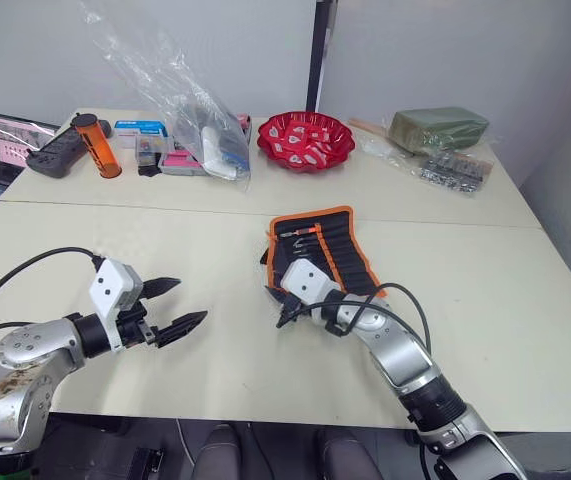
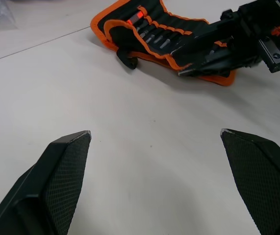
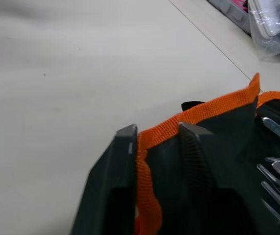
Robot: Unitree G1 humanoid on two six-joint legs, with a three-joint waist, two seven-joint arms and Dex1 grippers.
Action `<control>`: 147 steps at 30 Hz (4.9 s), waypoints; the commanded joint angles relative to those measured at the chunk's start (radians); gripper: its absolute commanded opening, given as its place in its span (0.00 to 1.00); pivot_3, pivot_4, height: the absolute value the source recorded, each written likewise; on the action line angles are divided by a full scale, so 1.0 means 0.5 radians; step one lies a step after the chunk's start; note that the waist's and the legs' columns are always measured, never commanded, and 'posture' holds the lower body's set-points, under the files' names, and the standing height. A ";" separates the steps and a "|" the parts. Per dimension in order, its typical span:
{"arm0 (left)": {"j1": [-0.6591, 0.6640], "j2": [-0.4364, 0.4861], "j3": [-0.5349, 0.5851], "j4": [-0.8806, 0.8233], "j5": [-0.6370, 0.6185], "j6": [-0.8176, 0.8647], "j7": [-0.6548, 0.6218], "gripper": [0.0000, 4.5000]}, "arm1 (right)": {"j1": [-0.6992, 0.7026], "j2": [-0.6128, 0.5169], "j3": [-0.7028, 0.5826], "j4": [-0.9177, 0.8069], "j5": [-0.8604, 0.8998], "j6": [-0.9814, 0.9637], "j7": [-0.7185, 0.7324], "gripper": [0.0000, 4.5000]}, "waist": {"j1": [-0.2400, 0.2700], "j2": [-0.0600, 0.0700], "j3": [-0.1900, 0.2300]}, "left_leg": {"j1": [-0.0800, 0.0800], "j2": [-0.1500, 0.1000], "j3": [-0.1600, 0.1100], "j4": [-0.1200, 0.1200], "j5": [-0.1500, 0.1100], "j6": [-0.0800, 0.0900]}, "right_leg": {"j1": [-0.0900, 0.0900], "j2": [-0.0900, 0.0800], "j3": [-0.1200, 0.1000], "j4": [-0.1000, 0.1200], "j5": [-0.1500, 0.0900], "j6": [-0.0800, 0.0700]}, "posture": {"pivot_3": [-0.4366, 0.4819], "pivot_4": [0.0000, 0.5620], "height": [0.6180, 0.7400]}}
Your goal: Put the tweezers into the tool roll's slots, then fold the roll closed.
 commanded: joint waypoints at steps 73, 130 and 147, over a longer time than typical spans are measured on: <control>-1.926 -0.423 -1.046 2.282 1.077 -1.676 -0.911 0.01 | 0.191 -0.462 -0.398 0.244 0.507 -0.534 0.701 0.00 | -0.020 -0.001 0.001 | -0.010 -0.003 -0.005 0.022 0.000 0.004 | 0.006 0.002 -0.001 0.004 0.005 0.011 | 0.48 0.27 0.91; -1.048 -0.045 -0.919 0.900 0.884 -0.478 -0.157 0.01 | -0.377 -0.305 -0.344 0.833 0.485 -0.357 0.841 0.00 | 0.004 0.012 0.014 | 0.000 -0.002 -0.005 0.023 0.000 0.005 | 0.014 0.002 -0.001 0.007 0.007 0.009 | 0.48 0.27 0.91; -1.008 -0.169 -0.542 0.738 0.549 -0.129 0.022 0.86 | -0.293 -0.209 -0.687 0.655 0.800 -0.182 0.749 0.65 | 0.004 0.012 0.014 | -0.001 -0.002 -0.006 0.021 0.000 0.005 | 0.013 0.002 -0.001 0.006 0.007 0.009 | 0.48 0.27 0.91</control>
